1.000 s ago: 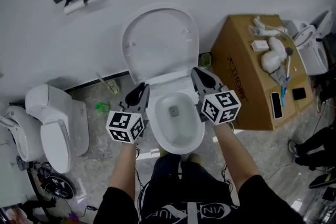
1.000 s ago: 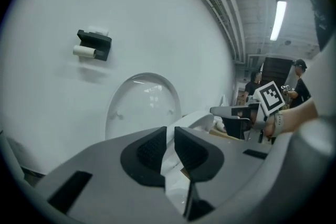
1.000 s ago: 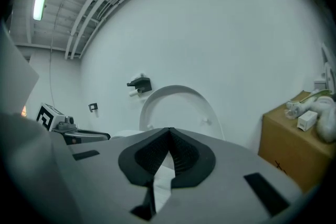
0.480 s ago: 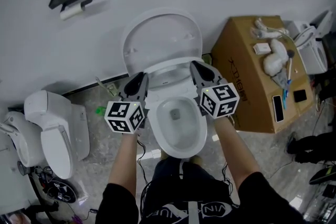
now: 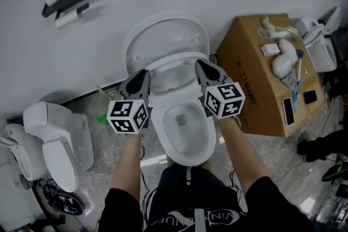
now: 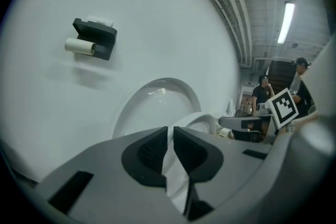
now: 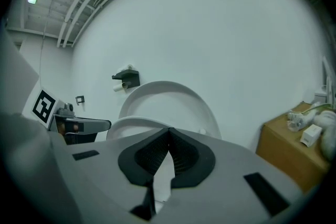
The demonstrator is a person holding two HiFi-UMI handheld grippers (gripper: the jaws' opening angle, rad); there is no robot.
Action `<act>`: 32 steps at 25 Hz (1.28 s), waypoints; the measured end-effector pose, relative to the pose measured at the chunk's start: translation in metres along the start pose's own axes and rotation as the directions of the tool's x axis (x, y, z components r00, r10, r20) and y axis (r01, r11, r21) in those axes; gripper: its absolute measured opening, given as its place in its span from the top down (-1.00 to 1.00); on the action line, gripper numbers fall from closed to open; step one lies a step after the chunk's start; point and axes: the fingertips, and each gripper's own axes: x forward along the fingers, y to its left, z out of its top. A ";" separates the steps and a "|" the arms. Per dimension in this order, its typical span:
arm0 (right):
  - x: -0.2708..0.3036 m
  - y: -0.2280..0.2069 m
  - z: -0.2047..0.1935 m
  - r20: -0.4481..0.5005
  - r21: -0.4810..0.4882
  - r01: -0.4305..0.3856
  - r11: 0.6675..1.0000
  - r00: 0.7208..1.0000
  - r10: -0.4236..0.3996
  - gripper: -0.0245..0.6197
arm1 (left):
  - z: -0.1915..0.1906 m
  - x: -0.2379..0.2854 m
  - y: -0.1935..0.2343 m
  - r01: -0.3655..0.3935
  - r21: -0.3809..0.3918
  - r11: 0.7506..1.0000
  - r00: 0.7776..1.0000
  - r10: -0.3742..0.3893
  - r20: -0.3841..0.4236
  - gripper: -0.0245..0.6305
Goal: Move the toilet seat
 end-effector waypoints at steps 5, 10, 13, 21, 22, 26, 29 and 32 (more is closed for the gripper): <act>0.004 0.001 -0.005 -0.011 0.002 0.007 1.000 1.000 -0.007 0.90 | 0.004 0.012 0.011 -0.008 0.015 1.000 1.000 0.008 -0.009 0.82; 0.002 0.003 -0.008 -0.014 0.011 0.010 1.000 1.000 -0.010 0.90 | 0.007 0.021 0.018 -0.027 0.044 0.999 1.000 0.028 -0.013 0.82; -0.002 0.008 -0.012 -0.010 0.005 -0.005 1.000 1.000 0.005 0.90 | 0.008 0.026 0.021 -0.034 0.059 0.998 0.999 0.035 -0.015 0.83; -0.012 0.016 -0.024 -0.030 -0.012 -0.020 1.000 0.999 0.020 0.90 | 0.010 0.031 0.025 -0.036 0.089 0.995 0.999 0.038 -0.018 0.83; -0.013 0.016 -0.025 -0.031 -0.013 -0.021 1.000 0.999 0.020 0.90 | 0.010 0.031 0.025 -0.036 0.090 0.995 0.999 0.038 -0.018 0.83; -0.019 0.018 -0.026 -0.028 -0.016 -0.025 1.000 0.999 0.024 0.90 | 0.010 0.029 0.023 -0.031 0.074 0.997 0.999 0.032 -0.017 0.83; -0.025 0.019 -0.026 -0.024 -0.021 -0.028 0.999 0.999 0.027 0.90 | 0.011 0.027 0.021 -0.035 0.080 0.996 0.999 0.036 -0.019 0.86; -0.034 0.020 -0.024 -0.024 -0.036 -0.034 0.999 0.999 0.033 0.90 | 0.016 0.018 0.015 -0.042 0.124 0.991 0.999 0.043 0.000 0.92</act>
